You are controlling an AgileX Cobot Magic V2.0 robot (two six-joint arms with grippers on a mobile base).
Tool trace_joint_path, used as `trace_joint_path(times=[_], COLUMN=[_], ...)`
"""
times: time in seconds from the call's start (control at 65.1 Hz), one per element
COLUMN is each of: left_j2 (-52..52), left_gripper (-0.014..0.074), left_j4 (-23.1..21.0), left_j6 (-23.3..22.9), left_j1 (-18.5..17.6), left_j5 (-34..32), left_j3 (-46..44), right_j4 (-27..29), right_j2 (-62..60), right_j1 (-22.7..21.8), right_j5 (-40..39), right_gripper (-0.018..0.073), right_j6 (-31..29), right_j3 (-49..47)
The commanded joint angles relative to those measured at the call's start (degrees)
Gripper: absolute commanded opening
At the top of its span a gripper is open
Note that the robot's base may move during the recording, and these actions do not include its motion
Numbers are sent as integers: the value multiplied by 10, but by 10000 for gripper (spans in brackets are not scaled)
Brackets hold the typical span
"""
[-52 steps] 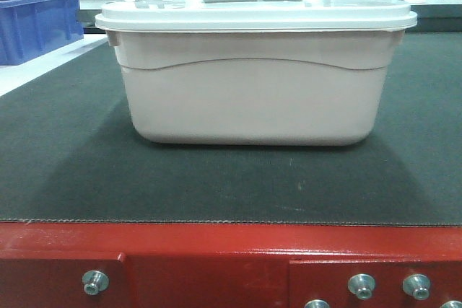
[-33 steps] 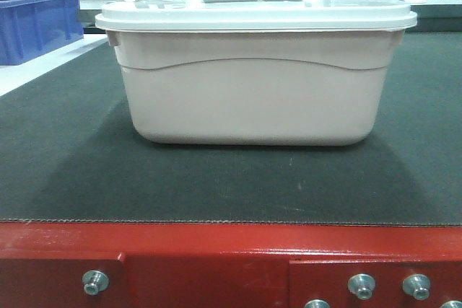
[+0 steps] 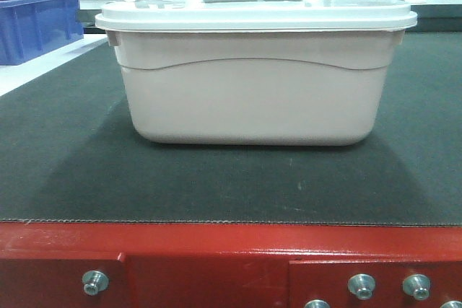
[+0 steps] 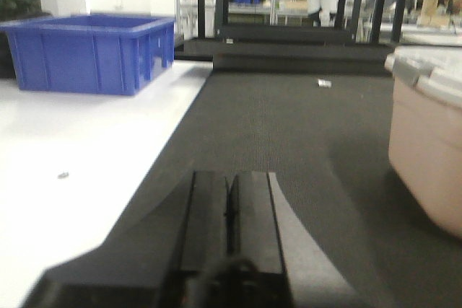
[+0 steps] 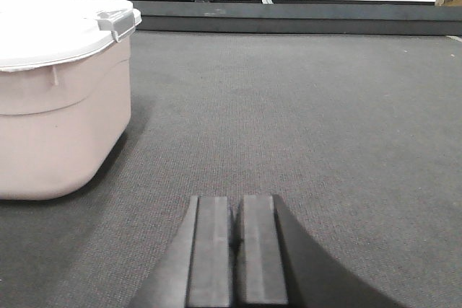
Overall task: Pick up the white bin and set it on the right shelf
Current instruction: 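Move both grippers toward the ends of the pink bin with white lid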
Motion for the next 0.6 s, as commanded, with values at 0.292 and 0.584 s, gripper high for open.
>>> trace_joint_path(times=[0.292, 0.584], left_j2=[9, 158], left_gripper=[-117, -111], left_j4=[-41, -26], left_j6=[0, 0], left_j1=[1, -7], left_j5=[-101, 80], left_j3=[-76, -325], right_j4=[22, 26], right_j2=[-2, 144], right_j1=[1, 1], right_j5=[-113, -71], right_gripper=[78, 83], right_j6=[-1, -1], right_j3=[-85, -287])
